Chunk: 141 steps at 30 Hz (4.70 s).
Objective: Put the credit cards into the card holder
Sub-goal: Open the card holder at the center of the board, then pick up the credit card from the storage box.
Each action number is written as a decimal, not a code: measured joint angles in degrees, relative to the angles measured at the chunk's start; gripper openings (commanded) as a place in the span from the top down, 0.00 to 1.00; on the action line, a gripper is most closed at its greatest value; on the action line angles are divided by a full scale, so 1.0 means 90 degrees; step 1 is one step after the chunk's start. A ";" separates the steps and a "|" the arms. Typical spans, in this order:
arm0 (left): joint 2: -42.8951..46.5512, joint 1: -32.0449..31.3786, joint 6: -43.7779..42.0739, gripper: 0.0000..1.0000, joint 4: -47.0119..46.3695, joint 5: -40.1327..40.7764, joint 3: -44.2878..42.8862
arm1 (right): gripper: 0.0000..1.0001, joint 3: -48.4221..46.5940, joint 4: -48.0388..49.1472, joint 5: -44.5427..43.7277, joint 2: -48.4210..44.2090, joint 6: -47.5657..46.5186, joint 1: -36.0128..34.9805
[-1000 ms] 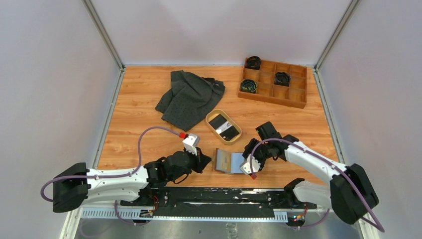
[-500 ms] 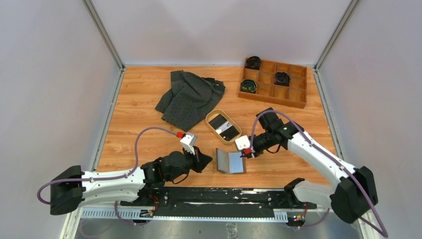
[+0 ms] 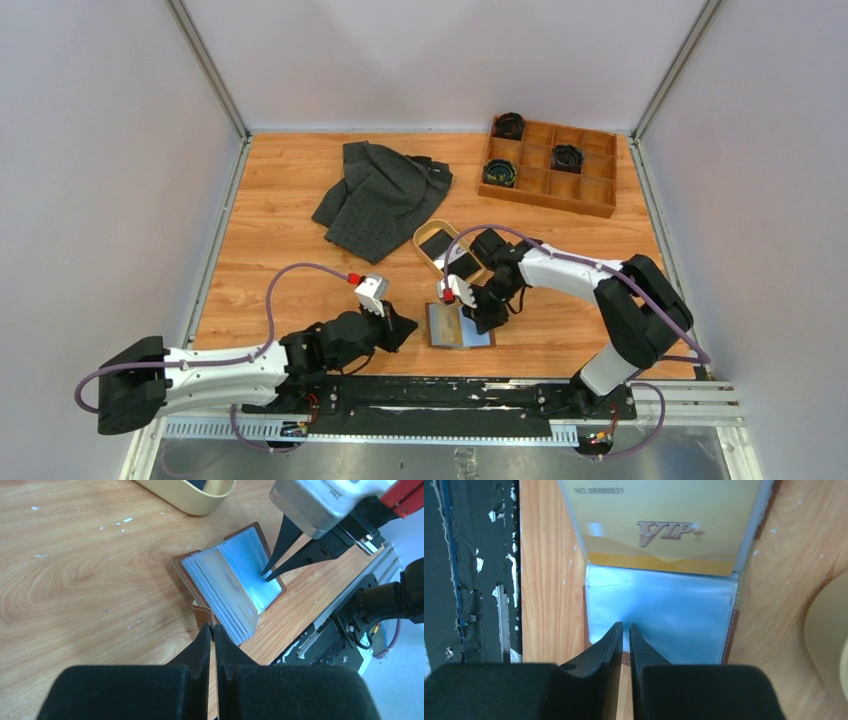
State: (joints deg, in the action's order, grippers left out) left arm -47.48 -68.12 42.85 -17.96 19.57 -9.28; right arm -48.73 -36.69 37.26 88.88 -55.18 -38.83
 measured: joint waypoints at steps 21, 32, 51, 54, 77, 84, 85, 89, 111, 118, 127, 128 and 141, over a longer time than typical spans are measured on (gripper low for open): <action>0.0512 0.0199 0.1265 0.72 0.0029 0.0432 0.0743 | 0.82 -0.0517 -0.0396 -0.0386 0.0277 0.0627 -0.0151; 0.1409 0.0216 0.0818 0.60 0.0168 -0.0131 0.0396 | 0.79 -0.0724 -0.0767 0.0274 -0.0214 0.0478 -0.0151; 0.1508 0.0219 -0.0792 0.00 0.1440 -0.0024 -0.0879 | 0.76 -0.0996 -0.1093 0.1154 -0.0240 0.0597 0.0027; 0.1569 0.0223 -0.1110 0.00 0.1758 0.0083 -0.1154 | 0.76 -0.0996 -0.1095 0.1273 -0.0240 0.0699 0.0153; -0.2169 0.2186 -0.3917 0.00 0.3082 -0.1729 -0.4403 | 0.76 -0.1124 -0.1348 0.1899 -0.0039 0.0974 0.0821; -0.4405 0.2861 -0.4626 0.01 0.3878 -0.2761 -0.6227 | 0.76 -0.1307 -0.1690 0.2018 -0.0177 0.0792 0.1491; -0.4762 0.2975 -0.4687 0.01 0.4068 -0.2875 -0.6615 | 0.76 -0.1309 -0.1715 0.2018 -0.0250 0.0748 0.1649; -0.5945 0.3218 -0.4932 0.01 0.4792 -0.3002 -0.7941 | 0.76 -0.1319 -0.1853 0.2057 -0.0619 0.0573 0.2208; -0.8194 0.3257 -0.5484 0.28 0.6433 -0.2997 -1.0057 | 0.76 -0.2132 -0.2846 0.2875 -0.0493 0.0066 0.3512; -0.8687 0.3269 -0.5588 0.24 0.6591 -0.2759 -1.0333 | 0.76 -0.2096 -0.2880 0.2875 -0.0418 -0.0046 0.3531; -0.8908 0.3310 -0.5673 0.23 0.6725 -0.2722 -1.0482 | 0.76 -0.2091 -0.2885 0.2875 -0.0418 -0.0117 0.3531; -0.8932 0.3310 -0.5673 0.22 0.6725 -0.2722 -1.0482 | 0.76 -0.2091 -0.2885 0.2875 -0.0415 -0.0126 0.3531; -0.9005 0.3361 -0.5620 0.39 0.6730 -0.2895 -1.0552 | 0.76 -0.2091 -0.2888 0.2875 -0.0418 -0.0158 0.3531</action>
State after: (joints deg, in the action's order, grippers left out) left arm -128.53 -37.87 -7.73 42.61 -6.48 -104.25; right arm -67.55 -62.67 63.13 85.12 -56.60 -7.05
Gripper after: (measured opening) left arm 0.646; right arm 0.239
